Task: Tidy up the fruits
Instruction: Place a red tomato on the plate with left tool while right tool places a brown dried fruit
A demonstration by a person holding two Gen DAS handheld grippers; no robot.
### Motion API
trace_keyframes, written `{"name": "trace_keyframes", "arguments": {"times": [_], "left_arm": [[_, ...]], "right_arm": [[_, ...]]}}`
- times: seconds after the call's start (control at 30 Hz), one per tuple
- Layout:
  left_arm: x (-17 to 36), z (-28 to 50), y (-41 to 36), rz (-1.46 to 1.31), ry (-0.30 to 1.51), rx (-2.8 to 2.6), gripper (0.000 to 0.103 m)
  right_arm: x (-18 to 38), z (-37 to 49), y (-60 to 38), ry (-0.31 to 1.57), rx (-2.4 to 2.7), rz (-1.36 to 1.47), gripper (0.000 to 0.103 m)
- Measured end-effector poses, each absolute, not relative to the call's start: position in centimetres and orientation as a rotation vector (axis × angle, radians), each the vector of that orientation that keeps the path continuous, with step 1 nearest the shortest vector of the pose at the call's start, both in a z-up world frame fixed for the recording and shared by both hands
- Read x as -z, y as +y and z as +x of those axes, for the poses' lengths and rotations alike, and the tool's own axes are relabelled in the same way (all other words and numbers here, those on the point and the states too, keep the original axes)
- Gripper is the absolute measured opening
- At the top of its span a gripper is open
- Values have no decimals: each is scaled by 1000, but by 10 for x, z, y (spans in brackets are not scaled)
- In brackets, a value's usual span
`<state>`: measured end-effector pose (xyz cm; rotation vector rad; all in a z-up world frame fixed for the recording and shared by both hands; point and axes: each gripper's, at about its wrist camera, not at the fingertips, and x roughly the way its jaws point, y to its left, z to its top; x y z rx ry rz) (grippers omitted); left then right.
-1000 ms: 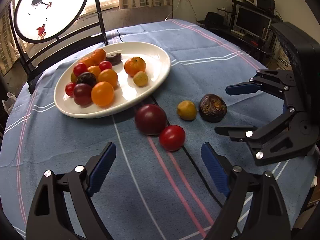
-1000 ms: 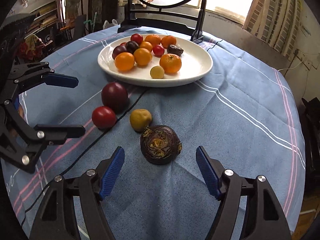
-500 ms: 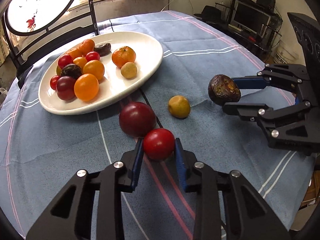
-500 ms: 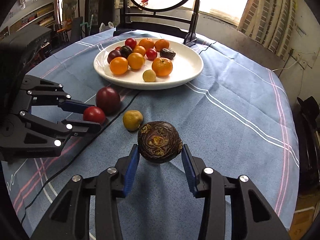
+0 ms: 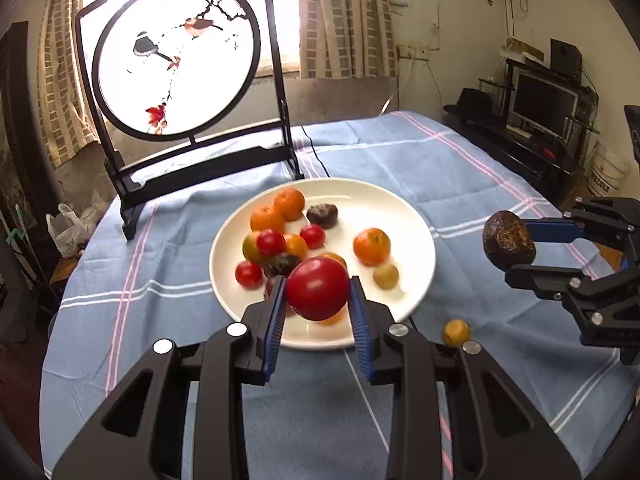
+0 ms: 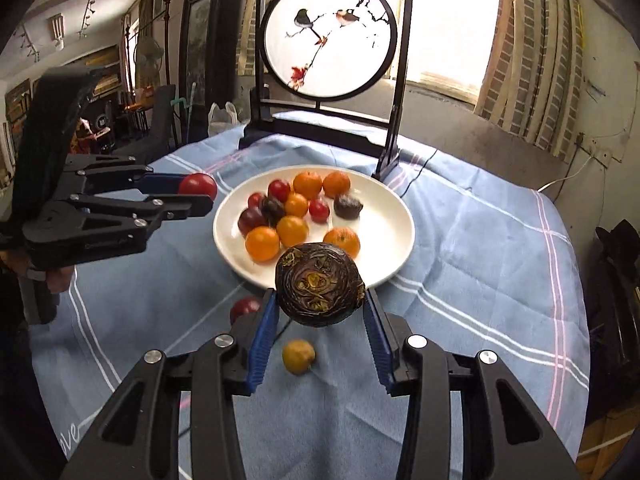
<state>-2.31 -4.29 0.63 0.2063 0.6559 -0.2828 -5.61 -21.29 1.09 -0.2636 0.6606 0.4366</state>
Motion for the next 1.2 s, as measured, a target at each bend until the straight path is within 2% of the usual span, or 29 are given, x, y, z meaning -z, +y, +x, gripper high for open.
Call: {"name": "trace_keyframes", "arguments": {"times": [0.33,0.5,1.2], "left_arm": [[-3,54,-46,120,657,229,30],[8,67,-45,113,664,204,30],[32,77,-49,169,693,169,30]], "right_arm": [[-46,19,-202,540,-425,-49,43],[-38,44,-204,547,-411,41,43],[11,67,-191,635,-382,13,44]]}}
